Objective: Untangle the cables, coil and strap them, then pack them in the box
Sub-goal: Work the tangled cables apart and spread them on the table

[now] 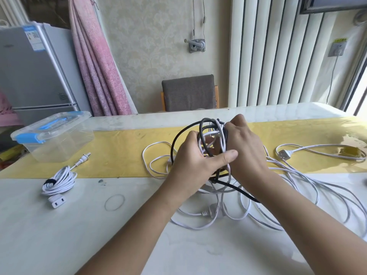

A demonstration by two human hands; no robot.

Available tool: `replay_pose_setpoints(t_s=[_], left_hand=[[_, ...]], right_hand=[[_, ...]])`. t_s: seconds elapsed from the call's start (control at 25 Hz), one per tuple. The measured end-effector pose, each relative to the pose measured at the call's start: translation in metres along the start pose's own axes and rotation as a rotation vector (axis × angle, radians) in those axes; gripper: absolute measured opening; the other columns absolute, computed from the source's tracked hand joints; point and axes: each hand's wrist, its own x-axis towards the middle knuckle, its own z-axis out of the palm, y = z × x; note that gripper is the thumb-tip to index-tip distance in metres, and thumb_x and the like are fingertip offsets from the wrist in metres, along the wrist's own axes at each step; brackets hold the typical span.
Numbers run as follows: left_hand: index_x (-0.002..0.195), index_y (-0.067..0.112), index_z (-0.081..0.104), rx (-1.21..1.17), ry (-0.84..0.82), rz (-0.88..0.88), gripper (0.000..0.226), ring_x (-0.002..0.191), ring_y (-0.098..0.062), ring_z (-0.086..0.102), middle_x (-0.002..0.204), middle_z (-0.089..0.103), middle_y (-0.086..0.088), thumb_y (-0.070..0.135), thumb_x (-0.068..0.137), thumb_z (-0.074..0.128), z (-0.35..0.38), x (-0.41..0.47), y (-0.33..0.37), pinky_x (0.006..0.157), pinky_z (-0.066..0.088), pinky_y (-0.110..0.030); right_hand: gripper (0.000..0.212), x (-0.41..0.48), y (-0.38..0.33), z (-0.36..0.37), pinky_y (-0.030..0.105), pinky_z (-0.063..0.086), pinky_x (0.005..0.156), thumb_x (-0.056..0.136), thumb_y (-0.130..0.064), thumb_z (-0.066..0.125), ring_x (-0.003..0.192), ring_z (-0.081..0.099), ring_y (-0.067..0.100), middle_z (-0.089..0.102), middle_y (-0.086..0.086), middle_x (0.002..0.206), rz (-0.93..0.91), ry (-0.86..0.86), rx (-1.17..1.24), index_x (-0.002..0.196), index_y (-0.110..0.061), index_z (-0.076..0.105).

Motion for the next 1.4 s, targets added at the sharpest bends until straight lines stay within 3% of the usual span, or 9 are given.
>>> replay_pose_setpoints(t_s=[0.28,0.4,0.48,0.56,0.68,0.8,1.04,1.24,1.4], left_hand=[[0.073,0.016,0.054,0.121,0.2,0.053,0.023,0.057,-0.011,0.058,0.067,0.063,0.003,-0.004,0.069,0.063,-0.007,0.005,0.002,0.057,0.049,-0.023],[0.068,0.006,0.04,-0.271,-0.082,-0.057,0.022,0.035,-0.018,0.041,0.046,0.045,-0.007,-0.012,0.058,0.05,-0.027,0.005,0.009,0.039,0.036,-0.019],[0.075,0.003,0.041,-0.525,-0.327,-0.173,0.027,0.028,-0.009,0.028,0.04,0.037,-0.004,-0.005,0.051,0.049,-0.049,0.009,0.012,0.036,0.026,-0.013],[0.074,0.006,0.043,-0.437,-0.38,-0.179,0.025,0.031,-0.004,0.026,0.043,0.037,0.002,0.002,0.058,0.063,-0.066,0.012,0.007,0.035,0.024,-0.012],[0.078,0.017,0.058,0.092,-0.162,-0.075,0.023,0.039,-0.001,0.035,0.05,0.045,0.014,0.014,0.073,0.08,-0.061,0.018,-0.006,0.039,0.029,-0.015],[0.085,0.016,0.056,0.125,0.055,-0.02,0.021,0.039,-0.001,0.037,0.057,0.054,0.012,0.008,0.078,0.075,-0.052,0.026,-0.023,0.044,0.028,-0.023],[0.078,0.031,0.067,0.273,-0.031,0.068,0.045,0.062,0.0,0.056,0.065,0.063,0.02,-0.011,0.08,0.052,-0.045,0.029,-0.037,0.061,0.041,-0.022],[0.088,0.006,0.073,-0.554,-0.309,-0.178,0.042,0.076,-0.017,0.07,0.083,0.073,-0.008,-0.014,0.064,0.045,-0.052,0.014,-0.008,0.075,0.058,-0.028],[0.068,0.012,0.071,-0.683,-0.315,-0.238,0.012,0.062,-0.018,0.068,0.067,0.067,-0.007,0.007,0.077,0.065,-0.038,0.004,0.006,0.054,0.054,-0.023]], right_hand=[[0.029,0.007,0.008,0.001,0.035,0.027,0.056,0.076,-0.006,0.06,0.066,0.042,0.036,0.04,0.005,0.098,0.018,0.272,0.126,0.091,-0.015,0.037],[0.044,0.012,0.025,-0.005,0.038,0.042,0.061,0.07,0.003,0.054,0.078,0.055,0.033,0.055,0.001,0.105,-0.056,0.265,0.196,0.11,-0.017,0.053],[0.041,0.014,0.028,-0.009,0.033,0.045,0.066,0.074,0.002,0.055,0.081,0.057,0.022,0.062,-0.001,0.1,-0.174,0.144,0.298,0.106,-0.02,0.068],[0.026,0.016,0.027,-0.011,0.026,0.04,0.063,0.078,-0.002,0.059,0.071,0.054,0.015,0.063,-0.001,0.079,-0.157,-0.049,0.424,0.085,-0.023,0.073],[0.023,0.017,0.032,-0.014,0.023,0.033,0.054,0.068,-0.01,0.065,0.059,0.044,0.011,0.055,0.003,0.058,-0.032,-0.358,0.608,0.06,-0.03,0.072],[0.022,0.012,0.032,-0.015,0.026,0.03,0.062,0.055,-0.007,0.056,0.064,0.045,0.014,0.056,0.006,0.064,-0.067,-0.648,0.859,0.066,-0.011,0.075],[0.038,0.003,0.025,-0.013,0.018,0.052,0.062,0.057,0.008,0.051,0.061,0.068,0.01,0.071,0.001,0.065,-0.29,-1.13,1.184,0.072,-0.014,0.078],[0.039,0.018,0.053,-0.015,0.021,0.053,0.067,0.05,-0.023,0.087,0.067,0.066,0.013,0.073,0.005,0.076,-0.119,-0.787,1.364,0.086,-0.011,0.077],[0.029,0.025,0.051,-0.006,0.014,0.036,0.058,0.066,-0.025,0.084,0.06,0.046,0.01,0.064,0.0,0.098,0.026,-0.117,0.671,0.088,-0.025,0.065]])
